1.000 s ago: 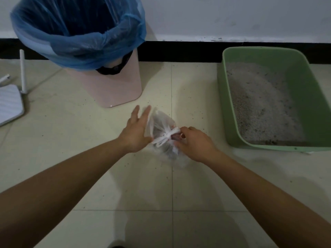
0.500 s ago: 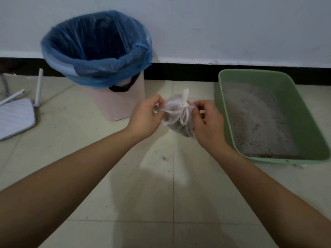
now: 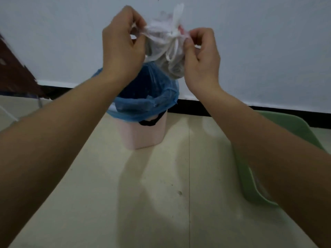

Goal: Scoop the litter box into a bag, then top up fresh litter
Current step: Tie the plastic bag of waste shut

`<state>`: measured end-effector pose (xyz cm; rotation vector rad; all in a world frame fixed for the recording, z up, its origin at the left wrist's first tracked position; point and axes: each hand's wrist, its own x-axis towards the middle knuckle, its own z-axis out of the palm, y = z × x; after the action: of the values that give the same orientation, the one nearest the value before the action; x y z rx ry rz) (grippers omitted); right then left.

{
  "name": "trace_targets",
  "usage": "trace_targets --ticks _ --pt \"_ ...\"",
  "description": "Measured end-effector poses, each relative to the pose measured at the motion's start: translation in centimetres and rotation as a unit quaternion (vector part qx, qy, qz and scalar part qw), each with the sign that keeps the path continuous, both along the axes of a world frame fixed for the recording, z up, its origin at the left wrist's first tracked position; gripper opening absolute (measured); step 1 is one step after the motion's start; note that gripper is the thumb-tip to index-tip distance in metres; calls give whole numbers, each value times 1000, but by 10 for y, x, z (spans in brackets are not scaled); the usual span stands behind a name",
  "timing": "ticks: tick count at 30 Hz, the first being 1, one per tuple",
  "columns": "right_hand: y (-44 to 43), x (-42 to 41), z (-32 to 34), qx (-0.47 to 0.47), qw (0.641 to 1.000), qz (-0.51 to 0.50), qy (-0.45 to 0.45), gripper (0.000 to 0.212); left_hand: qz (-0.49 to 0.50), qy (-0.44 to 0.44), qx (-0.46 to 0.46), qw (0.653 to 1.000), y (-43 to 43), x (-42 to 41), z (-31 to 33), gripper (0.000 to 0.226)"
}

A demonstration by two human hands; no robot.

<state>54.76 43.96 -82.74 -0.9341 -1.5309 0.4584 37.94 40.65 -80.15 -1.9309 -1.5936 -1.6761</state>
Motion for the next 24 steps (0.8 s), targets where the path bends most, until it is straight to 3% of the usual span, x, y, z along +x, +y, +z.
trace_targets --ticks 3,5,8,11,15,20,22,24 --pt "19 -40 -2 -42 997 50 -47 5 77 3 -42 996 7 -38 -11 15" --pt "33 -59 -12 -78 985 66 -136 12 146 26 -137 979 12 -62 -31 18" --pt "50 -75 -38 -124 919 81 -365 18 194 120 -314 922 16 -88 -67 24" --pt "55 -79 -57 -183 855 95 -475 18 173 203 -412 871 23 -93 -82 18" --pt "58 -82 -62 -179 853 54 -486 20 126 273 -463 834 35 -94 -85 26" --pt "52 -83 -65 -160 869 34 -467 23 106 140 -386 905 30 -99 -91 37" --pt "47 -82 -67 -136 900 21 -413 27 96 106 -374 916 25 -100 -92 40" --pt "37 -73 -69 -110 934 25 -338 31 116 124 -358 918 19 -96 -92 41"
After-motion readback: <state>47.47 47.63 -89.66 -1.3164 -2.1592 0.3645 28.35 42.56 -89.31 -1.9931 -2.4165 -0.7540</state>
